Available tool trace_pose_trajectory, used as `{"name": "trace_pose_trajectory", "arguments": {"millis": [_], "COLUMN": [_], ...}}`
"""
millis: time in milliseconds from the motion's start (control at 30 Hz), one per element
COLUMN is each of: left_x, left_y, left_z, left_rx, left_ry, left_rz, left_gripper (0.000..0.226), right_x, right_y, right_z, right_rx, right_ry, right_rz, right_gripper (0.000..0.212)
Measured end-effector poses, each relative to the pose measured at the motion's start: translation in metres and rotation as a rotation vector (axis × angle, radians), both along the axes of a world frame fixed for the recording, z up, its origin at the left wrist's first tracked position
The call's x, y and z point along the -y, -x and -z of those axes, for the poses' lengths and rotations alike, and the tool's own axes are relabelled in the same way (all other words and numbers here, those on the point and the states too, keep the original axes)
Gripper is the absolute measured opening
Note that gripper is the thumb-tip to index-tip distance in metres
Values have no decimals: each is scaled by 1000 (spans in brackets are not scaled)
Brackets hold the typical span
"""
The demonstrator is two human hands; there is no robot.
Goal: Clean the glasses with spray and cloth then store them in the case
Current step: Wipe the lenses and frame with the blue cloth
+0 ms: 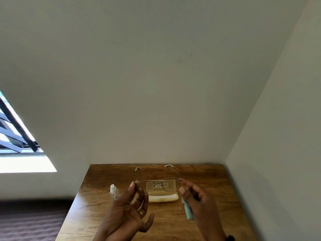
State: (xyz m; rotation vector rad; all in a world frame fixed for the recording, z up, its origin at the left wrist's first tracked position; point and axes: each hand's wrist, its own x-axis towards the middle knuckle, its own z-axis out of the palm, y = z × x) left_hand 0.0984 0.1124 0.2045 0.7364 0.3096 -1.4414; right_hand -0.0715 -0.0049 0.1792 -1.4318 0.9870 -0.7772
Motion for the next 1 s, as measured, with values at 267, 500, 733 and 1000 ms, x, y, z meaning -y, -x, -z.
{"name": "trace_pose_trajectory", "arguments": {"millis": [267,500,733,1000], "left_x": [5,8,4,0], "left_y": [10,19,19,17], "left_z": [4,5,14,18], "left_rx": [-27,-11,344,547], "left_ry": [-24,-25,-96,-128], "left_rz": [43,64,38,25], "left_gripper": [8,11,18,41], "right_x": [-2,4,6,10], "right_y": [-2,4,10,18], "right_z": [-7,-10,-10,-10], "right_rx": [-2,38,89,99], "right_ry": [2,-61,-115,-149], "right_rz": [172,142,110,34], "right_gripper": [27,11,24,25]}}
